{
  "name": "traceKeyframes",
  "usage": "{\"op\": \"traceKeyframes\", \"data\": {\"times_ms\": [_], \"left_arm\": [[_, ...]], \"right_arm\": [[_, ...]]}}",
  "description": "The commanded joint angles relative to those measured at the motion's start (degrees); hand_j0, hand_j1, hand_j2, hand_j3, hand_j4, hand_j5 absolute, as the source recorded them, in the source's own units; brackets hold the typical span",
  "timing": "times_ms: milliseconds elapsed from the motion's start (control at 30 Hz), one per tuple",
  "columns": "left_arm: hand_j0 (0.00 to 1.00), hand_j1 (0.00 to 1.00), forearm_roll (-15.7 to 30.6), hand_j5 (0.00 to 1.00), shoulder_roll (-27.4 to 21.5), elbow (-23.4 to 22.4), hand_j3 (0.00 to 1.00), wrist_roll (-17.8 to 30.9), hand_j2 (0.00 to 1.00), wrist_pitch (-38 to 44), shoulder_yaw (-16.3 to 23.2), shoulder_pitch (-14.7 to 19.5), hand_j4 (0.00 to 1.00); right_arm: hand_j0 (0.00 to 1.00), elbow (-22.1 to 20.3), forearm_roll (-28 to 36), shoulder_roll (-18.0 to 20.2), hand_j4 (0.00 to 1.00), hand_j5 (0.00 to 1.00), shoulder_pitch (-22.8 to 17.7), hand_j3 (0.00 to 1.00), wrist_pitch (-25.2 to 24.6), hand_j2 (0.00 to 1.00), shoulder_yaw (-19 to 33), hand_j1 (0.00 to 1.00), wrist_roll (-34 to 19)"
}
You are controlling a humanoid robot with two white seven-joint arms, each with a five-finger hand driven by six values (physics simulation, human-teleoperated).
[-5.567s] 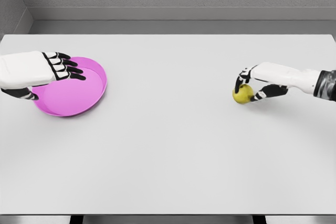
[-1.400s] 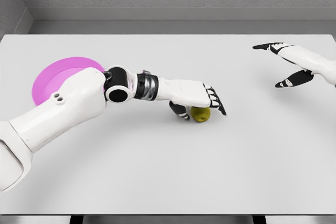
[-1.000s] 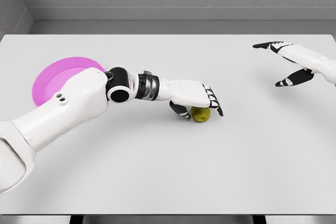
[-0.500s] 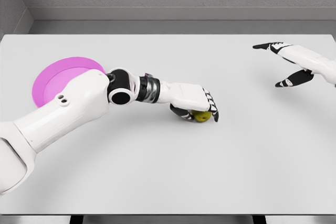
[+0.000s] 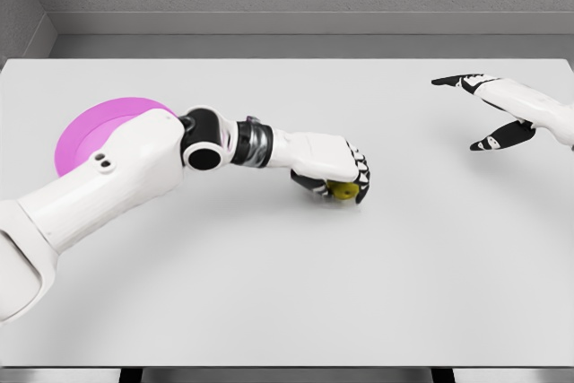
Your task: Put the apple on the plate with both arms
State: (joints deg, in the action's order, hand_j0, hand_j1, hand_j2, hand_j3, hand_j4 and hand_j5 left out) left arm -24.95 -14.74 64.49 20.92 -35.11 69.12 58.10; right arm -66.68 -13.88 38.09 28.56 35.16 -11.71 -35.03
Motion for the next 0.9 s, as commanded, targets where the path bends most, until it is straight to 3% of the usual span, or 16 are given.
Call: {"op": "traceKeyframes", "data": {"times_ms": [0,133,300,400,533,733,833,867], "left_arm": [[0.50,0.50,2.18,0.50,-0.90,0.19,0.50,-0.09,0.50,0.11,-0.21,0.00,0.50],[0.49,0.49,4.73,0.49,-6.26,0.19,0.49,-0.27,0.49,0.11,-3.28,0.97,0.49],[0.49,0.49,6.84,0.49,-20.32,-0.42,0.49,-0.27,0.49,0.11,-12.95,0.44,0.49],[0.49,0.49,6.84,0.49,-27.61,-0.86,0.49,-0.35,0.49,0.11,-14.89,0.00,0.49],[0.49,0.49,6.49,0.49,-29.73,-5.78,0.49,-0.35,0.49,0.11,-14.98,-1.14,0.49],[0.50,0.50,6.49,0.50,-29.82,-5.78,0.50,-0.27,0.50,0.11,-14.80,-2.46,0.50],[0.58,0.58,6.76,0.58,-29.82,-6.05,0.58,-0.35,0.58,0.11,-14.80,-2.55,0.58],[0.72,0.72,6.93,0.72,-29.73,-6.14,0.72,-0.44,0.72,0.11,-14.80,-2.55,0.72]], "right_arm": [[1.00,-0.03,0.43,0.06,1.00,1.00,0.00,1.00,-0.16,1.00,0.02,1.00,0.03],[1.00,-0.03,0.43,-0.03,1.00,1.00,0.00,1.00,-0.16,1.00,-0.06,1.00,0.03],[1.00,-0.03,0.35,-0.03,1.00,1.00,0.18,1.00,-0.16,1.00,-0.06,1.00,0.03],[1.00,-0.03,0.43,-0.03,1.00,1.00,0.00,1.00,-0.16,1.00,-0.06,1.00,0.03],[1.00,-0.03,0.43,-0.03,1.00,1.00,0.26,1.00,-0.16,1.00,-0.06,1.00,0.03],[1.00,-0.12,0.43,-0.03,1.00,1.00,0.18,1.00,-0.16,1.00,-0.15,1.00,0.03],[1.00,-0.12,0.34,-0.03,1.00,1.00,0.18,1.00,-0.16,1.00,-0.15,1.00,0.03],[1.00,-0.12,0.34,-0.03,1.00,1.00,0.09,1.00,-0.16,1.00,-0.24,1.00,0.03]]}}
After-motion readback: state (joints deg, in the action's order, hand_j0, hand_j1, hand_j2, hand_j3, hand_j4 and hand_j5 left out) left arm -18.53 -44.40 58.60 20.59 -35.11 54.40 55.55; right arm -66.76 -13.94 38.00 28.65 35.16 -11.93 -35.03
